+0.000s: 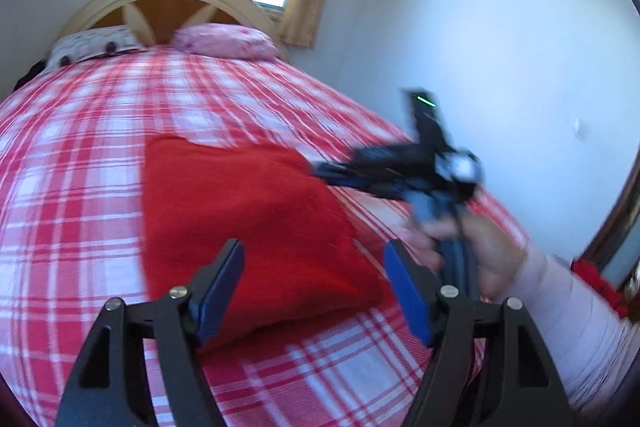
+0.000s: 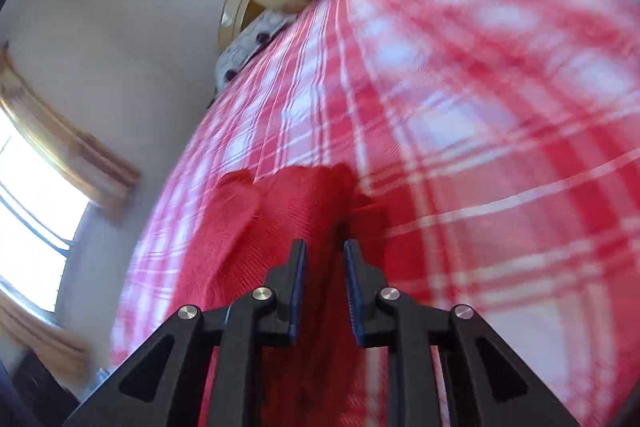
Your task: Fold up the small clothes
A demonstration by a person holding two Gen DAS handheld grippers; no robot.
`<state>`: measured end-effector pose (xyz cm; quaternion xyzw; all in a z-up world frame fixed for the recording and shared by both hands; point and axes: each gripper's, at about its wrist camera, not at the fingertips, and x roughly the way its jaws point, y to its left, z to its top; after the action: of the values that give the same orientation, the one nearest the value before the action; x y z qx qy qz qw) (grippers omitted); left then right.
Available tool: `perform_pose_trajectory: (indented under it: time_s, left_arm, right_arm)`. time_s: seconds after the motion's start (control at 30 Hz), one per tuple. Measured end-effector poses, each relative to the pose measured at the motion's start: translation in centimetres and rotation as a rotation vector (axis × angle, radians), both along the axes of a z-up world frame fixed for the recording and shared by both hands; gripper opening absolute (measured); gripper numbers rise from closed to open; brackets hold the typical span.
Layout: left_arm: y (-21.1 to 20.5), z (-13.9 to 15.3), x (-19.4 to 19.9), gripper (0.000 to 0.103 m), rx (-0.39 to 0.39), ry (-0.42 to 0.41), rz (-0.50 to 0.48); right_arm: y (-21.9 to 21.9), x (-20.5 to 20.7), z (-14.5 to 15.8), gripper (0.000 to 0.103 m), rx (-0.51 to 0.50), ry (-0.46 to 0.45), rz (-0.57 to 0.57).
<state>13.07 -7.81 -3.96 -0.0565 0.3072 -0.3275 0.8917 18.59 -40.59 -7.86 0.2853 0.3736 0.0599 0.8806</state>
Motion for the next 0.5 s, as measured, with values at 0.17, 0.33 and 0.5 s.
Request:
perform_pose_trajectory:
  time_s: [0.17,0.33,0.5]
  left_arm:
    - [4.0,-0.9,2.3,0.076,0.074,0.004,0.2]
    - [6.1,-3.1,3.6,0.076,0.067,0.08,0.283]
    - [5.5,-4.4,3.4,0.076,0.079,0.124,0.283]
  right_arm:
    - [2.7,-7.0,2.4,0.02,-0.01,-0.09,0.049]
    - [7.8,-10.7,1.4,0.032,-0.06,-0.085,0.152]
    - [9.2,-10.4,-0.5,0.035,-0.111,-0.045,0.145]
